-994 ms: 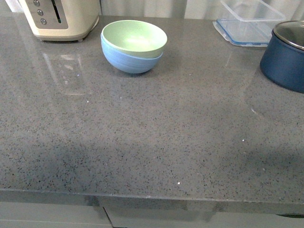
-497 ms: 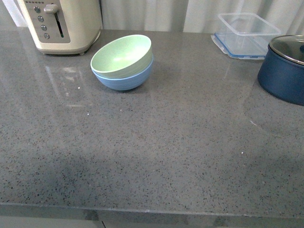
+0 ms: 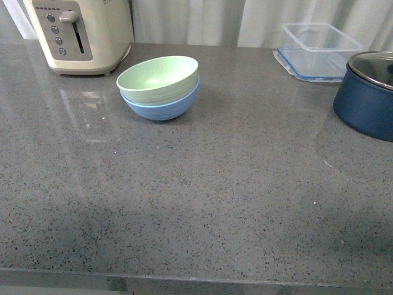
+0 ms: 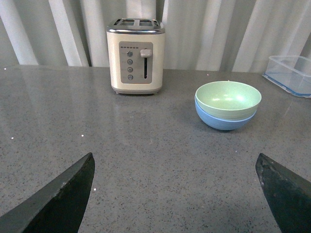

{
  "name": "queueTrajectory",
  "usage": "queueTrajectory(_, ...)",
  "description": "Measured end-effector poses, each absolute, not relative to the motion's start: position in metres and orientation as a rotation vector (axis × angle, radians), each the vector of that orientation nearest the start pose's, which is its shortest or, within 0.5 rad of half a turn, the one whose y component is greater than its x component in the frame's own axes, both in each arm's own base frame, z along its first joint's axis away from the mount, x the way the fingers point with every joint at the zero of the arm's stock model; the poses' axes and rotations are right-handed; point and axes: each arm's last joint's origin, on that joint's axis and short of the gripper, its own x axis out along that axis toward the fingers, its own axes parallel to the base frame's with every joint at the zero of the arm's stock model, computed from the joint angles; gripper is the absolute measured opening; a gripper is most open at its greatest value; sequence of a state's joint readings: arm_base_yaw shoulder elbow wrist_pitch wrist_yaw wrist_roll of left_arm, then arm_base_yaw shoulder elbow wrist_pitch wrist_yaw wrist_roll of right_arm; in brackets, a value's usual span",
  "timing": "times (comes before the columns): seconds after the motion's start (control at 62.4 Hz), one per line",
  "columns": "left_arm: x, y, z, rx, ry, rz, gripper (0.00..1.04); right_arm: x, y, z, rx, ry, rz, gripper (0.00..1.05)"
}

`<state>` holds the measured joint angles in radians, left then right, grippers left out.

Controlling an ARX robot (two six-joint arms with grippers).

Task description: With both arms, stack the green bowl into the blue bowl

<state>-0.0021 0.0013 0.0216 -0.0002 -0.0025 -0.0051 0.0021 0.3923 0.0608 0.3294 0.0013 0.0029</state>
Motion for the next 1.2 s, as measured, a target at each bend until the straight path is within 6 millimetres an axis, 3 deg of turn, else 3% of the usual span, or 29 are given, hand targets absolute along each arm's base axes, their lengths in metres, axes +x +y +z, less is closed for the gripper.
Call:
queueTrajectory(0.305,0.096,0.000,0.171,-0.005,-0.020,0.000,0.98,0.115,0.000,0.168,0.002,-0.004,0.002,0.01)
queueTrajectory(0.834,0.096,0.000,0.171,-0.005,-0.020,0.001,0.98,0.098,0.000,0.165,0.002,-0.003,0.003,0.01)
queueTrajectory(1.202,0.096,0.000,0.171,-0.005,-0.020,0.000,0.98,0.098,0.000,0.165,0.001,-0.002,0.002,0.01)
